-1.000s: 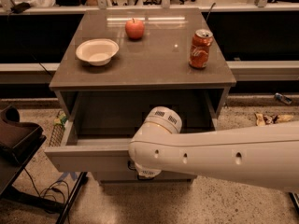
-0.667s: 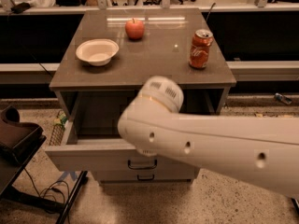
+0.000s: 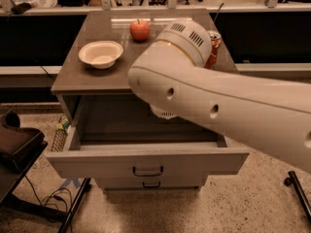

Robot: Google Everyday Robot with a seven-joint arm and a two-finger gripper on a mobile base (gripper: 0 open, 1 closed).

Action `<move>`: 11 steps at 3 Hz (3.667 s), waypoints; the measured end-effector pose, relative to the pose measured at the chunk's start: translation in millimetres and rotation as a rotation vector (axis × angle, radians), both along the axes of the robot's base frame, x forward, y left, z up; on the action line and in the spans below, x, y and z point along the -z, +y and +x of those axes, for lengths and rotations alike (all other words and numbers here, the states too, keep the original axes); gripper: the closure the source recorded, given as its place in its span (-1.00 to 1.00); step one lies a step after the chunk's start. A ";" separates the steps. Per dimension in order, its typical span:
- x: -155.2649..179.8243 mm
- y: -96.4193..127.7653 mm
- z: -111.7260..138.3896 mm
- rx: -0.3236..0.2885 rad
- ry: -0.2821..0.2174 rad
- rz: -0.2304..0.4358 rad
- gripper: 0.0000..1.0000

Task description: Open top drawer

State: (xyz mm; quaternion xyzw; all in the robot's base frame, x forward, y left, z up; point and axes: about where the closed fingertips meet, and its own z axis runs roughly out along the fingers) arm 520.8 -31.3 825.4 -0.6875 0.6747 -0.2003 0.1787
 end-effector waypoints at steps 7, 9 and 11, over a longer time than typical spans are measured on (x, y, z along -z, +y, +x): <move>145.4 -110.3 23.8 0.228 0.200 0.103 1.00; 157.3 -124.0 -21.5 0.242 0.250 0.155 1.00; 157.6 -131.8 -71.4 0.267 0.315 0.180 1.00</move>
Offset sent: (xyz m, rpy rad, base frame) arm 0.0813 -0.1287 -0.0558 -0.0559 0.0661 -0.2171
